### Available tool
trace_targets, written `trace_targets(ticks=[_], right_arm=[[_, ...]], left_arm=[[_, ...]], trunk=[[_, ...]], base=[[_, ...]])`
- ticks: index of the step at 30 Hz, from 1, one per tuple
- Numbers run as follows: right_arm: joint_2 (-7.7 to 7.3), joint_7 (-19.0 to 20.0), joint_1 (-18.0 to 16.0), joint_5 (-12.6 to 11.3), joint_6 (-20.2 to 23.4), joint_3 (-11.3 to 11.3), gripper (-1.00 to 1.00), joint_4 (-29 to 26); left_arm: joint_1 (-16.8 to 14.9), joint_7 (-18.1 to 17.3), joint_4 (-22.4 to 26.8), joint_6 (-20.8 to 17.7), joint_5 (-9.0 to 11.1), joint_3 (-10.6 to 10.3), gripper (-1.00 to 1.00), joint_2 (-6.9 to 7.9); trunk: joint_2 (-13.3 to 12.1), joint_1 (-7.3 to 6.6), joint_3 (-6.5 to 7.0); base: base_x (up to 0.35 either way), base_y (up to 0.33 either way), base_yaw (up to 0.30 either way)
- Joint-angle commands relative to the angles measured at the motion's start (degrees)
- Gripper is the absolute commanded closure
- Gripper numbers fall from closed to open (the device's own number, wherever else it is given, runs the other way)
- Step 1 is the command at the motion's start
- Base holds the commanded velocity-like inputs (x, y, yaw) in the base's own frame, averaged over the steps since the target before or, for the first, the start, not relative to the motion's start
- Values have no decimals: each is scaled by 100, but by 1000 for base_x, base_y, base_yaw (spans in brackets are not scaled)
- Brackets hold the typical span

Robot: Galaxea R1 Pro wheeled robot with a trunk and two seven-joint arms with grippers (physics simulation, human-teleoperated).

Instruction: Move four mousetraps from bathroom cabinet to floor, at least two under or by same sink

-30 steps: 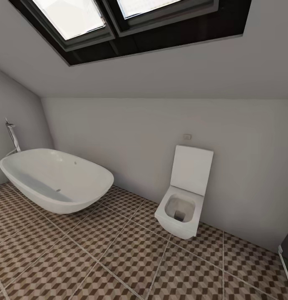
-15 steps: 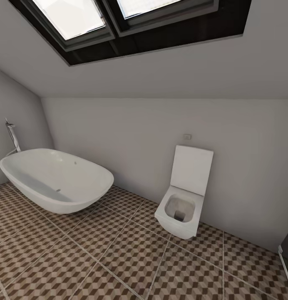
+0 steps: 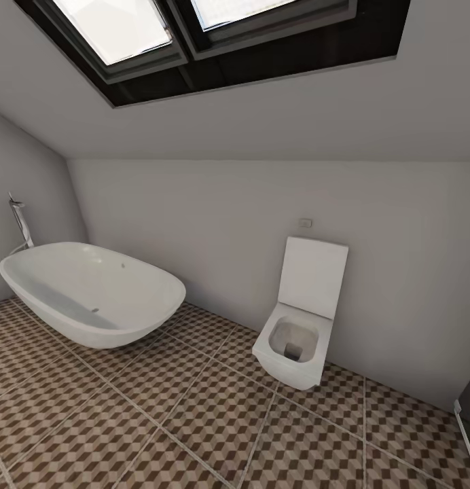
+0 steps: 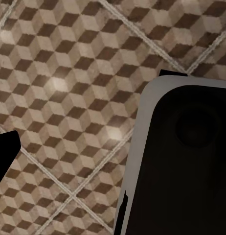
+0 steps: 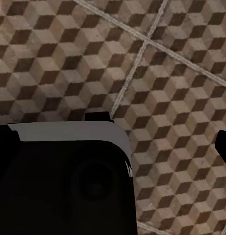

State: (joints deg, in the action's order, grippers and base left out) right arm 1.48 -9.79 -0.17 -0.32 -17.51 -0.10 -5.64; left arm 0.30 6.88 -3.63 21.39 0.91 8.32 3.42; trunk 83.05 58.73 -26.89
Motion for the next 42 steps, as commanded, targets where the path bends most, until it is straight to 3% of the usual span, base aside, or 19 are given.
trace_targets(ticks=[1,42], right_arm=[[2,-18,-1,-3,-16,1,-100,2],[2,-16,-3,-3,-16,1,-100,2]], left_arm=[[-4,-3,-10,32,9,23,-100,1],[-4,-3,-13,32,8,27,-100,1]], trunk=[[3,0,-4],[3,0,-4]], base=[[0,0,0],[0,0,0]])
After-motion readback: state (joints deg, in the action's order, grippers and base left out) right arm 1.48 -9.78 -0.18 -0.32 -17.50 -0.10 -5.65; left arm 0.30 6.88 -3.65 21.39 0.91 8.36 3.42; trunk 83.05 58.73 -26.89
